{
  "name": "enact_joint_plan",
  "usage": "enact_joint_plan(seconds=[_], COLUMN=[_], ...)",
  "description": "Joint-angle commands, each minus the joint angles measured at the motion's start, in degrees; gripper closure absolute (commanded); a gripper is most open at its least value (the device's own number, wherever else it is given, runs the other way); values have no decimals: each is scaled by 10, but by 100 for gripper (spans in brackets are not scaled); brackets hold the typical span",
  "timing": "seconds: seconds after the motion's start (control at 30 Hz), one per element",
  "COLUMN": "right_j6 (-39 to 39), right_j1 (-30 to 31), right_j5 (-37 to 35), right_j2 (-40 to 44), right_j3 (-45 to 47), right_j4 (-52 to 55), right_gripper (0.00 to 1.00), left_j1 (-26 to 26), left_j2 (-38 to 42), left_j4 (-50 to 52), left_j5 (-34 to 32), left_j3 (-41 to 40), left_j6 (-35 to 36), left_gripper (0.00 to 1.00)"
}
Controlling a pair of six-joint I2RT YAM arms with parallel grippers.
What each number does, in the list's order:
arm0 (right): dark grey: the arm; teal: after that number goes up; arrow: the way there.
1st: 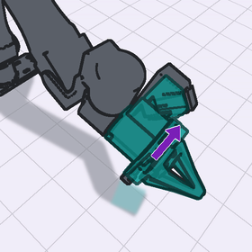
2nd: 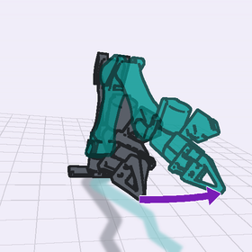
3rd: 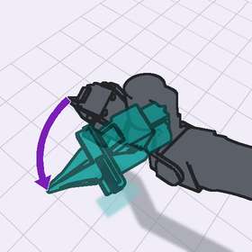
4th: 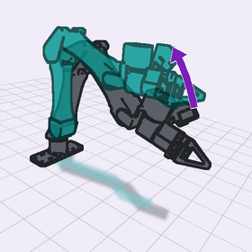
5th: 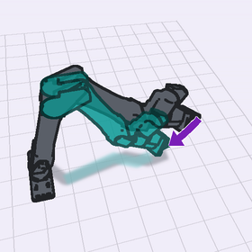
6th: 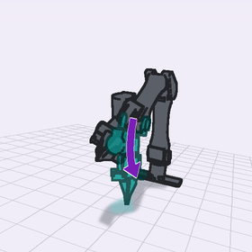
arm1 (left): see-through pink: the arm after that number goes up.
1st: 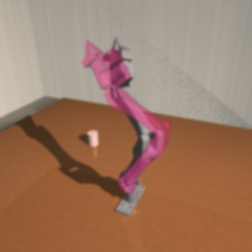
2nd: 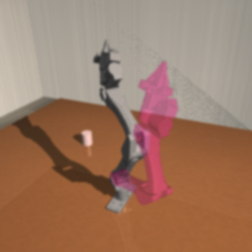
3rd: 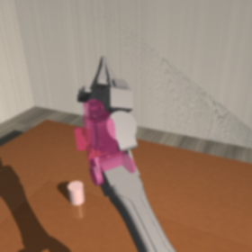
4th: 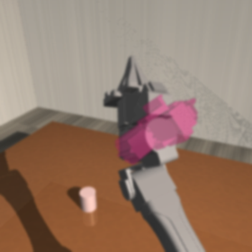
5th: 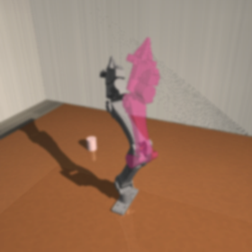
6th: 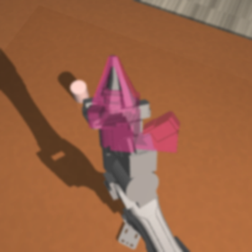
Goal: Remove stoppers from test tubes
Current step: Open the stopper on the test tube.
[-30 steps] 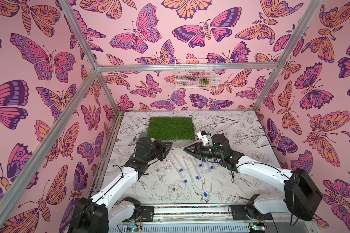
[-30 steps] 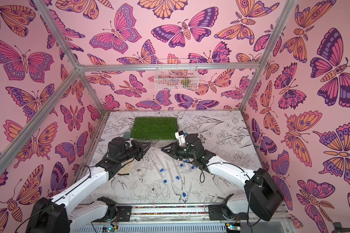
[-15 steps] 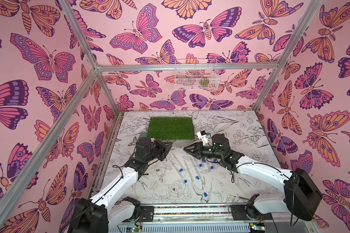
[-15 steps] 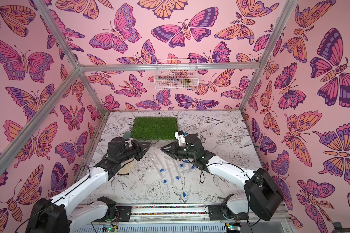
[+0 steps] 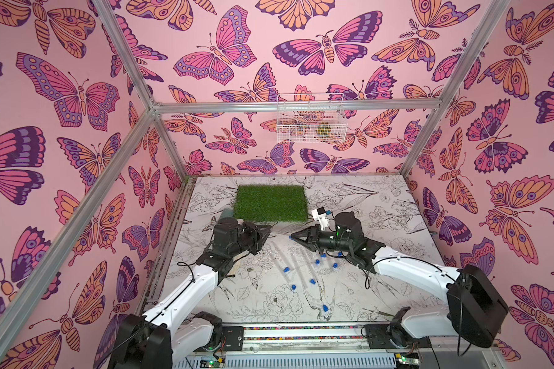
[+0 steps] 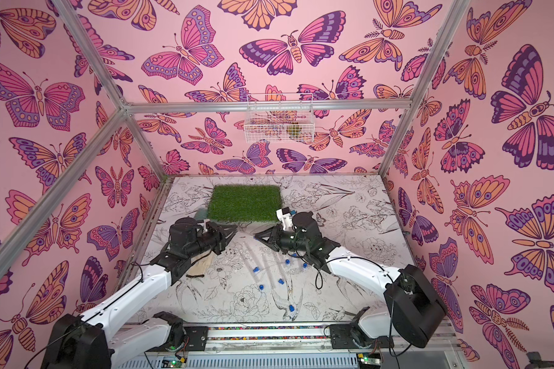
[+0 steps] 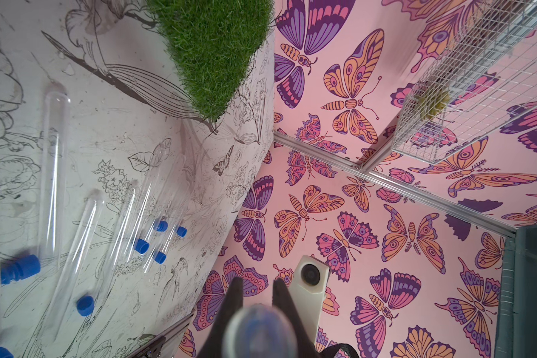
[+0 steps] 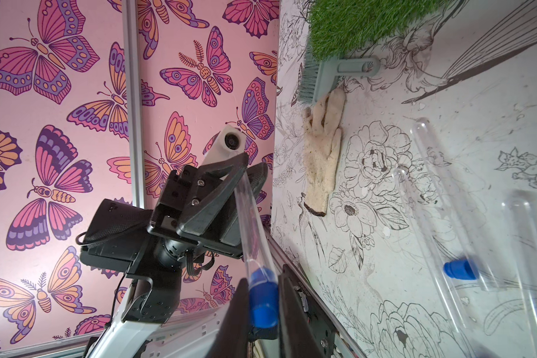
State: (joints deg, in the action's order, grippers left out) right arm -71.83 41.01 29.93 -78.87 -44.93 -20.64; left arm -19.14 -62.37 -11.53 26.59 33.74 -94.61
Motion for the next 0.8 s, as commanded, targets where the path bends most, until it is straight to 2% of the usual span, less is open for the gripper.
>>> enact_joint_plan(seconds=[0.0, 0.47, 0.77], right_j6=[2, 22, 44], right_j1=[4, 4, 2], right_j5=[-9, -16, -20], right_j2=[-3, 23, 43], right_j3=[5, 31, 42], right_j4=[-24, -48, -25], right_gripper=[84, 86, 87], left_j1=[2, 12, 23], left_j2=[8, 23, 22], left_j4=[-13, -28, -31], left_j5=[9, 5, 6], left_j3=[-15, -30, -29], left_j6=[-6, -34, -42], left_gripper=[96, 97, 97])
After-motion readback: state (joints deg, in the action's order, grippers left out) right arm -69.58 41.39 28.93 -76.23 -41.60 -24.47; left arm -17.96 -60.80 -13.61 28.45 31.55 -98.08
